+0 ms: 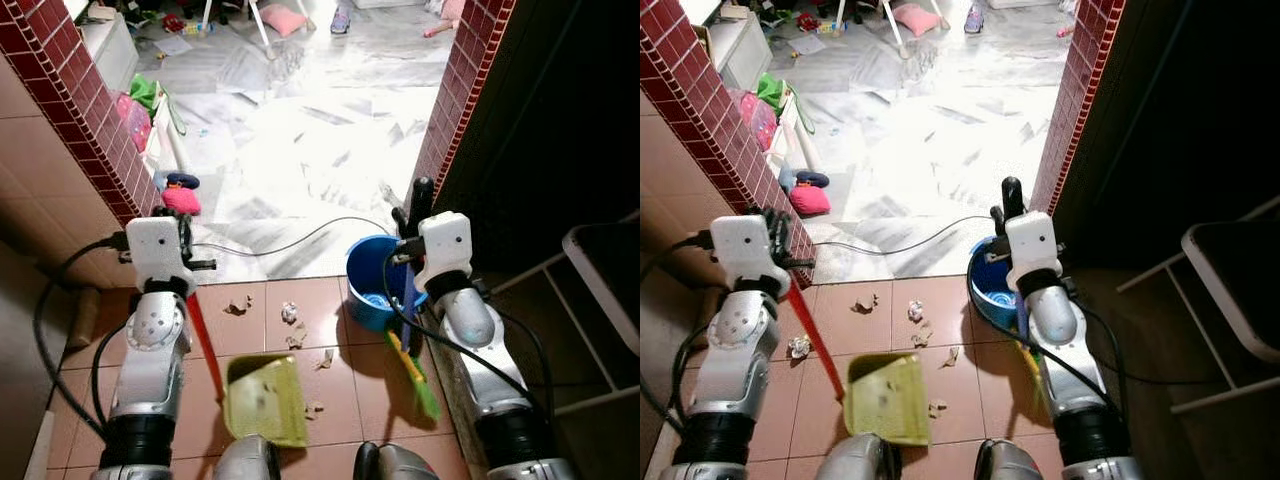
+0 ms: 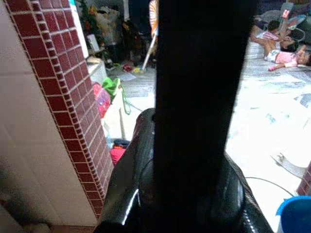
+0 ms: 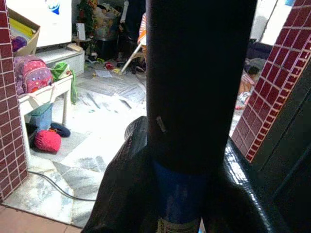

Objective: Sweep floor

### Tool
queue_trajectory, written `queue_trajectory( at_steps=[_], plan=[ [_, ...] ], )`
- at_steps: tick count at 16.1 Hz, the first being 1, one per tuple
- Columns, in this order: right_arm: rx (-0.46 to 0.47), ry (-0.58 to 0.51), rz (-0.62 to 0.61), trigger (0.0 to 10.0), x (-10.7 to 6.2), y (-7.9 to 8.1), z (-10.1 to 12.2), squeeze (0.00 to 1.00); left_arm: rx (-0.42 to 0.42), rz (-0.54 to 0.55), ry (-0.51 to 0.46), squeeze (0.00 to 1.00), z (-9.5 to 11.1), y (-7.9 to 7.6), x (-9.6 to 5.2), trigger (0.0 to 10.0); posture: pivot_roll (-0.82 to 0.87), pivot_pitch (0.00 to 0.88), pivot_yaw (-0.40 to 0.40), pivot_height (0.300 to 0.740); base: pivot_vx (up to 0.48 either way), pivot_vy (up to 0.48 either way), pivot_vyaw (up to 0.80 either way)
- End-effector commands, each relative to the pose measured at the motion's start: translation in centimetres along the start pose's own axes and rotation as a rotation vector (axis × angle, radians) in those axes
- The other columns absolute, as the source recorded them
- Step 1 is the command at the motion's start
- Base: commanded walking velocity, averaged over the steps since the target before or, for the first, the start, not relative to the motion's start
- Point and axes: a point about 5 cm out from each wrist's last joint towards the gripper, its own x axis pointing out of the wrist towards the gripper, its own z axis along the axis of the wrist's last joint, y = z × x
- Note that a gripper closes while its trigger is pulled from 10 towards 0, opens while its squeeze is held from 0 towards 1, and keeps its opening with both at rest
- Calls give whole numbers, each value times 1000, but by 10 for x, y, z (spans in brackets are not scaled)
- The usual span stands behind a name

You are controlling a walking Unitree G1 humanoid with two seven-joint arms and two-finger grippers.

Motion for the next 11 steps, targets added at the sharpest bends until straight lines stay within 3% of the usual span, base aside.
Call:
queue_trajectory(
  at_steps=[1, 3, 4, 6, 11],
  plan=[
    [38, -30, 7, 10000, 2, 5, 4, 0, 42, -11, -18, 0, 5, 2, 0, 10000, 14, 27, 3, 740, 0, 0, 0],
    [76, -23, 12, 10000, 6, 15, 2, 0, 64, -15, -13, 0, 1, 1, 0, 10000, 13, 28, 3, 740, 0, 0, 0],
    [92, -41, 35, 10000, 12, 25, 7, 0, 30, -15, 9, 0, -3, -3, 3, 10000, 11, 30, 4, 740, 0, 0, 494],
    [90, -58, 52, 10000, 17, 30, 12, 0, 16, -41, 23, 0, -4, -13, 5, 10000, 10, 28, 0, 740, 0, 0, 706],
    [109, -40, 0, 10000, 22, 16, 9, 0, -1, -70, 50, 0, -8, -19, 4, 10000, 25, 35, 2, 740, 0, 0, 0]
  ],
)
